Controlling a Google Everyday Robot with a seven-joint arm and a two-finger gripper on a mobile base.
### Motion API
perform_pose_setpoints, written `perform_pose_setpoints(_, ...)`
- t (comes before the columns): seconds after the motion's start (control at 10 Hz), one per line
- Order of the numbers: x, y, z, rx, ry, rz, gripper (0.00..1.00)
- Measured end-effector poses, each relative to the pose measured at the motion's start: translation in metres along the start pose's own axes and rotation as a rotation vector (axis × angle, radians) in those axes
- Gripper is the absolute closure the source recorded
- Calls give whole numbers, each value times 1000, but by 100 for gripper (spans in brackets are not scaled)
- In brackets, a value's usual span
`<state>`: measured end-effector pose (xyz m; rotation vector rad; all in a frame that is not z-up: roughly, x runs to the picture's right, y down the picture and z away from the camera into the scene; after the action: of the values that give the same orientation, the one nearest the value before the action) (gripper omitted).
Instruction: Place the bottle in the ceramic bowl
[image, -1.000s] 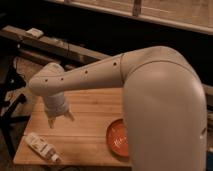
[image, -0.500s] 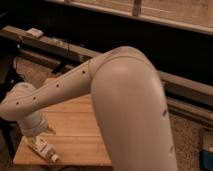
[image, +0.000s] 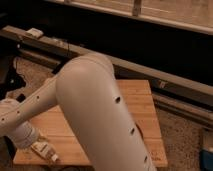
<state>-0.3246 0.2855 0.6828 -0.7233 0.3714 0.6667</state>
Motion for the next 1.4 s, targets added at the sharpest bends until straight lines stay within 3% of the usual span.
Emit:
perform_pose_setpoints(0.7,-28,-30,25,20,34,59,35)
perform_pose_setpoints(1.4,-25,-7,42,19,78,-2,35)
